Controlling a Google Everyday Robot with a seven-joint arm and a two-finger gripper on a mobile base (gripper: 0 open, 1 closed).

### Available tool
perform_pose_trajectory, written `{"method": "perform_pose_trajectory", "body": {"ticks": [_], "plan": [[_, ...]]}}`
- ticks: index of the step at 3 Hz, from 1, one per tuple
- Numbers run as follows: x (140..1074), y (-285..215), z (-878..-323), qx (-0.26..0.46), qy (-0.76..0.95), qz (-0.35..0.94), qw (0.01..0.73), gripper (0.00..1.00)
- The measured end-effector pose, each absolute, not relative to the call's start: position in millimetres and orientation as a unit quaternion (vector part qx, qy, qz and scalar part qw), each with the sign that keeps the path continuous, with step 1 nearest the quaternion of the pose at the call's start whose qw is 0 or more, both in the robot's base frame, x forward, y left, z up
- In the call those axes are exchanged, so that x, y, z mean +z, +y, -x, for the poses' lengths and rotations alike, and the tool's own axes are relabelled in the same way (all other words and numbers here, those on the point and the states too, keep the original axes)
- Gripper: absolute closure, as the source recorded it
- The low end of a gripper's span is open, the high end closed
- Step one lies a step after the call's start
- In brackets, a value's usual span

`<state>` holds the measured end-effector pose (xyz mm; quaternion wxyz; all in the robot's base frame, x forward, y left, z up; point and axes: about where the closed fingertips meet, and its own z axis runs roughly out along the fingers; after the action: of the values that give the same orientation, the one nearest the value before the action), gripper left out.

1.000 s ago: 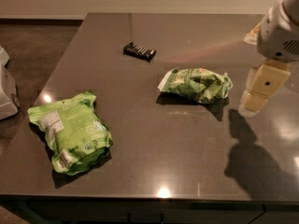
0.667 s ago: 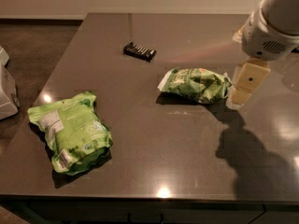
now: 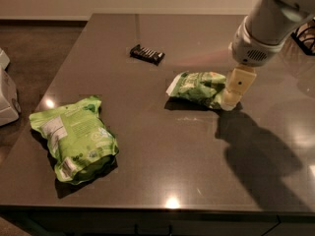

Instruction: Move green jalapeno chip bag near green rice chip bag

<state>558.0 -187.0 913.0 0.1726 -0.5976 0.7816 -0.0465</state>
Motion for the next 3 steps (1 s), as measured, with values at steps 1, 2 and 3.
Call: {"method": "perform_pose_trajectory", "body": {"ticks": [1,2,3], "plan": [[894,-174,-569,-0.038,0.78,0.602,0.167,0.0],[876,-160,-573,-0.028,0.779,0.606,0.161,0.0],[858,-148,-573,-0.021,0.777,0.611,0.147,0.18]]}}
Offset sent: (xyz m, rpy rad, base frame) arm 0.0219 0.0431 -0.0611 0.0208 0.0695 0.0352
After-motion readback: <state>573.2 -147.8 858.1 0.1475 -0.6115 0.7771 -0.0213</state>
